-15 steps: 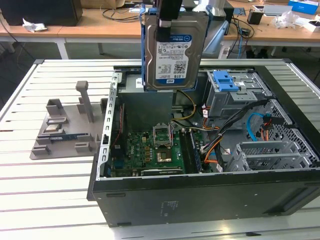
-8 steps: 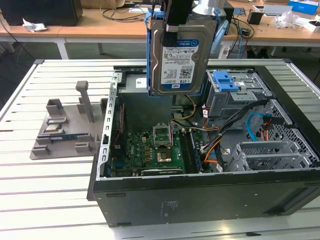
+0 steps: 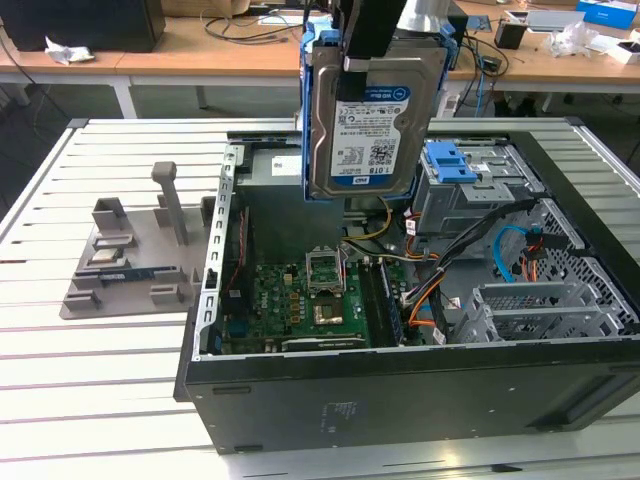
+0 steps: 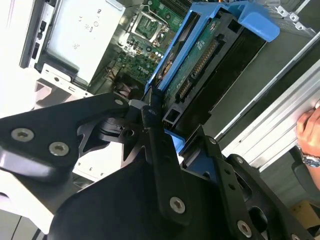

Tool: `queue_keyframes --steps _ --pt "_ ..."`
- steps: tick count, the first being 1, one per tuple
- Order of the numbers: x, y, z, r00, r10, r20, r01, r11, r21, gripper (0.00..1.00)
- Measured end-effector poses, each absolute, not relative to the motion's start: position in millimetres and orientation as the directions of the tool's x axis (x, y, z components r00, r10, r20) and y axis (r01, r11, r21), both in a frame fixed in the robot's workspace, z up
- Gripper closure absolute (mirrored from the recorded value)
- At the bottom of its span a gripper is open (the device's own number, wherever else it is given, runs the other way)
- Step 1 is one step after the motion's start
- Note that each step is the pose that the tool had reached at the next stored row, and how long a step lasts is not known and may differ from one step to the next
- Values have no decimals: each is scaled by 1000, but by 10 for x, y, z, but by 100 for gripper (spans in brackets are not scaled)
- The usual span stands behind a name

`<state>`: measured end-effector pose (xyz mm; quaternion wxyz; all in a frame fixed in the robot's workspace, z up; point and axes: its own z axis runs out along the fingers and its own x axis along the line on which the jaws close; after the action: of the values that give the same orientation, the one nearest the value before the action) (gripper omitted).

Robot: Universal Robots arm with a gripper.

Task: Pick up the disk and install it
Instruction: 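Pick up the disk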

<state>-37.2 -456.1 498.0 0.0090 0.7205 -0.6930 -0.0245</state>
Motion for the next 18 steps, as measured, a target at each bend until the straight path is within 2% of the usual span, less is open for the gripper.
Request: queue_keyframes --steps 18 --pt "-134 -5007 4947 38 -999 -23 -998 -39 47 63"
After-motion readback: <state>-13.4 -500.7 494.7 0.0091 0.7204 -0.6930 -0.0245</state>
